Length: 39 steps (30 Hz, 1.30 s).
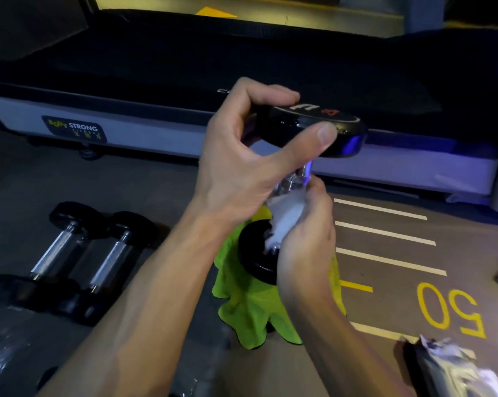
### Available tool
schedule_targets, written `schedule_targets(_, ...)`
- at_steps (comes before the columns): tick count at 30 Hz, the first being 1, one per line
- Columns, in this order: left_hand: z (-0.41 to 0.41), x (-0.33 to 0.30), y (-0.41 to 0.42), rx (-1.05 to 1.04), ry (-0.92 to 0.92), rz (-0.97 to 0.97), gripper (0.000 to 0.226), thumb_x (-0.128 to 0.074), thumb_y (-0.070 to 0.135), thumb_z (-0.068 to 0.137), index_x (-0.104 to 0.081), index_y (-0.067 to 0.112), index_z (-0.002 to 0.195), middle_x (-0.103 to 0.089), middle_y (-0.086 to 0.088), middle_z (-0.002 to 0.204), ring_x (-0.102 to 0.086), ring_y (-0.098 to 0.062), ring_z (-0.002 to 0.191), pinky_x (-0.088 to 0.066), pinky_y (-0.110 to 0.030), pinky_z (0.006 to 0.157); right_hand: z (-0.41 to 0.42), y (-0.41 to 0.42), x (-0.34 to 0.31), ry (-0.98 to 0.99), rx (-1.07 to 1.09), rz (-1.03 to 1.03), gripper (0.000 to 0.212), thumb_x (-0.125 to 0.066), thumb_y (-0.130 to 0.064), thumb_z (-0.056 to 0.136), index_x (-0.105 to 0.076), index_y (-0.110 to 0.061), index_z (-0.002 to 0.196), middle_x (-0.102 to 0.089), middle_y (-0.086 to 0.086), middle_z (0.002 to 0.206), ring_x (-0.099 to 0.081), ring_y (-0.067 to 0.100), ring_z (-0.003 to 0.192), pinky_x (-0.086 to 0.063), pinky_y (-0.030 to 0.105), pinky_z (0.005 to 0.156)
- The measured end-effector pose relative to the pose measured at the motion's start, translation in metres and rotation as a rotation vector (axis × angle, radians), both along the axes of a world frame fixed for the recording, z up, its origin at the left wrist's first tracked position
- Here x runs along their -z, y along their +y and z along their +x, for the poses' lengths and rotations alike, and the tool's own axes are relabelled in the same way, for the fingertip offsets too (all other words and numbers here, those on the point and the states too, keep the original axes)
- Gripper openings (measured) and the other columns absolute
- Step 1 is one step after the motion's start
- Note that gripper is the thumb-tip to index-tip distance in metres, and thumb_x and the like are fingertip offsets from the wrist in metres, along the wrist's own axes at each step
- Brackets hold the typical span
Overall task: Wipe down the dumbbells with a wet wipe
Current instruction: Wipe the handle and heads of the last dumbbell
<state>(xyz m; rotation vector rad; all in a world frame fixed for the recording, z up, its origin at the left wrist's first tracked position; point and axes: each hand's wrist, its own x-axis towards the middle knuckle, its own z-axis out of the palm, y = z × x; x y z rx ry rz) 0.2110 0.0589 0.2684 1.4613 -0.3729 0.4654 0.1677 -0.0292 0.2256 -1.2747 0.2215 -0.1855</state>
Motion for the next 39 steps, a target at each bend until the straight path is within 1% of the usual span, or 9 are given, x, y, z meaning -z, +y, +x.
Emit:
schedule_targets(3, 0.001, 0.0, 0.002, -0.023, 0.016, -0.013, 0.039, -0.084, 0.031, 0.079, -0.062, 0.016, 0.106, -0.071, -0.011, 0.12, -0.071, -0.025, 0.111, -0.057, -0.042, 0.098, -0.013, -0.008, 0.003, -0.09, -0.124, 0.01, 0.035, -0.036, -0.019, 0.109, -0.069, -0.027, 0.119, -0.078, -0.011, 0.11, -0.07, 0.003, 0.108, -0.052, 0.019, 0.091)
schedule_targets(9, 0.009, 0.003, 0.01, -0.053, 0.046, -0.04, 0.033, -0.083, 0.033, 0.081, -0.064, 0.019, 0.105, -0.071, -0.011, 0.12, -0.069, -0.021, 0.112, -0.055, -0.04, 0.101, 0.016, -0.033, 0.009, 0.02, -0.309, -0.011, 0.031, -0.044, -0.027, 0.111, -0.073, -0.016, 0.116, -0.078, 0.014, 0.114, -0.071, 0.036, 0.114, -0.052, 0.054, 0.106)
schedule_targets(15, 0.011, 0.004, 0.011, -0.003, 0.05, -0.05, 0.033, -0.08, 0.031, 0.082, -0.063, 0.017, 0.106, -0.07, -0.007, 0.117, -0.069, -0.014, 0.109, -0.054, -0.032, 0.097, 0.036, -0.028, -0.008, 0.163, -0.264, 0.215, 0.035, -0.059, -0.025, 0.098, -0.069, 0.007, 0.111, -0.071, 0.021, 0.096, -0.067, 0.036, 0.083, -0.052, 0.044, 0.081)
schedule_targets(21, 0.013, 0.003, 0.013, -0.024, 0.065, -0.103, 0.03, -0.079, 0.03, 0.082, -0.063, 0.016, 0.104, -0.07, -0.004, 0.111, -0.068, -0.004, 0.098, -0.052, -0.021, 0.087, 0.042, -0.004, -0.015, -0.091, -0.087, -0.132, 0.033, -0.045, -0.018, 0.108, -0.059, -0.005, 0.082, -0.067, -0.012, 0.068, -0.06, 0.004, 0.068, -0.05, 0.02, 0.067)
schedule_targets(26, 0.013, 0.003, 0.013, 0.038, 0.063, -0.085, 0.031, -0.079, 0.028, 0.082, -0.063, 0.016, 0.106, -0.071, -0.006, 0.119, -0.069, -0.012, 0.108, -0.054, -0.027, 0.094, 0.063, -0.016, -0.022, 0.294, -0.531, 0.196, 0.054, -0.034, -0.047, 0.101, -0.05, -0.01, 0.065, -0.048, 0.004, 0.048, -0.038, 0.019, 0.029, -0.03, 0.021, 0.041)
schedule_targets(29, 0.013, 0.002, 0.011, 0.026, 0.058, -0.09, 0.031, -0.079, 0.029, 0.082, -0.063, 0.016, 0.105, -0.07, -0.006, 0.116, -0.069, -0.011, 0.106, -0.054, -0.026, 0.092, 0.052, -0.01, -0.016, 0.186, -0.287, 0.237, 0.05, -0.04, -0.037, 0.104, -0.068, -0.012, 0.071, -0.066, 0.005, 0.059, -0.058, 0.02, 0.046, -0.053, 0.025, 0.052)
schedule_targets(32, 0.012, 0.002, 0.009, -0.022, 0.057, -0.069, 0.033, -0.079, 0.032, 0.082, -0.063, 0.016, 0.106, -0.07, -0.004, 0.112, -0.068, -0.009, 0.103, -0.054, -0.026, 0.091, 0.036, 0.001, -0.004, -0.238, -0.124, -0.17, 0.026, -0.037, -0.026, 0.107, -0.057, -0.012, 0.096, -0.062, -0.003, 0.08, -0.059, 0.01, 0.076, -0.054, 0.028, 0.074)
schedule_targets(36, 0.012, 0.002, 0.008, -0.058, 0.073, -0.05, 0.036, -0.08, 0.035, 0.082, -0.064, 0.015, 0.108, -0.071, -0.006, 0.114, -0.069, -0.013, 0.105, -0.056, -0.031, 0.093, 0.044, -0.007, 0.002, -0.269, -0.058, -0.605, 0.019, -0.039, -0.032, 0.11, -0.048, -0.02, 0.099, -0.062, -0.009, 0.078, -0.059, 0.015, 0.074, -0.047, 0.041, 0.069)
schedule_targets(39, 0.015, 0.0, 0.011, -0.054, 0.092, -0.049, 0.034, -0.081, 0.035, 0.081, -0.065, 0.016, 0.106, -0.073, -0.005, 0.112, -0.069, -0.01, 0.102, -0.055, -0.026, 0.089, 0.052, -0.017, -0.005, -0.277, -0.328, -0.244, 0.033, -0.039, -0.029, 0.11, -0.06, -0.013, 0.091, -0.068, 0.003, 0.079, -0.063, 0.022, 0.074, -0.052, 0.049, 0.067)
